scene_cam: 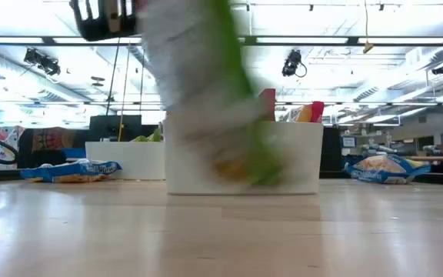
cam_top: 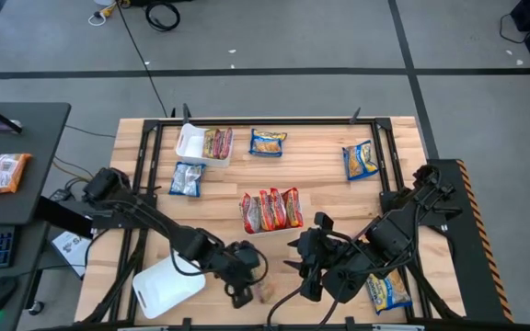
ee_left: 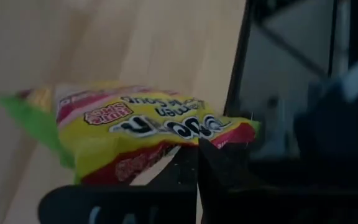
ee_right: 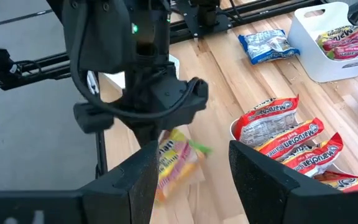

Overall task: Sort Maruchan noodles
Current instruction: Put the green noodle pack into the top white bin

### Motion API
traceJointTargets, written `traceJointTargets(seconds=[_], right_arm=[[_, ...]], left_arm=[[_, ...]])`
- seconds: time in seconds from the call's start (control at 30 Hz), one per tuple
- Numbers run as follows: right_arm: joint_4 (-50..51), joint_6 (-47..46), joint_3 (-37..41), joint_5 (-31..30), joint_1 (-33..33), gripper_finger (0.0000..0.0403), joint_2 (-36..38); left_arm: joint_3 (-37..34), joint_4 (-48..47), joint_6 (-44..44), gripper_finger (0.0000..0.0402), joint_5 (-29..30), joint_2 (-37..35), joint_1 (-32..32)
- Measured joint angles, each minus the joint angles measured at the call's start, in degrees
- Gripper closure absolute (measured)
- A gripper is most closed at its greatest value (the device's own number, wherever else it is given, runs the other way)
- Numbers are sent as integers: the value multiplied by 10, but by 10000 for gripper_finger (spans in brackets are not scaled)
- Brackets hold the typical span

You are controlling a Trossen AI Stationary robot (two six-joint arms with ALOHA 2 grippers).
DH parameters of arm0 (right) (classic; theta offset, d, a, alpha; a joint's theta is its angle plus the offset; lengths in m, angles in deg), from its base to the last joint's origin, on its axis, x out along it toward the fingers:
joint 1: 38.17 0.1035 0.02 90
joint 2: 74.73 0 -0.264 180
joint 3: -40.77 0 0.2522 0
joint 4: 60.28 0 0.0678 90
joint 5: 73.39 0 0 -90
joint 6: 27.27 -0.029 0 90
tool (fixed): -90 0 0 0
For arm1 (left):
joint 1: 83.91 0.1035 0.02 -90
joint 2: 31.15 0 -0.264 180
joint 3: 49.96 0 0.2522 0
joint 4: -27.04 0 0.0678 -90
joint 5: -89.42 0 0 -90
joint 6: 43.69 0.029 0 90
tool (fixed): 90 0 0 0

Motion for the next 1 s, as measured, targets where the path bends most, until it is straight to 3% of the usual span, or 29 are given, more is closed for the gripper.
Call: traceJointTargets(seconds=[0.2, 0.33, 0.47, 0.67, 0.8, 1.0], right_arm=[[7, 0, 0, 7, 0, 203, 0], [-1, -1, 0, 21, -1, 203, 0], [-19, 1, 0, 72, -3, 203, 0], [-11, 14, 0, 108, -3, 203, 0], [-3, 30, 0, 106, -4, 203, 0], [-6, 58, 0, 86, -22, 203, 0]], left_arm=[[11, -90, 80, 401, -104, -17, 21], [28, -157, 137, 401, -111, -46, 48], [32, -204, 179, 401, -112, -73, 71], [33, -304, 286, 401, -152, -112, 101], [33, -383, 381, 402, -151, -132, 116], [33, -476, 477, 401, -93, -132, 131]])
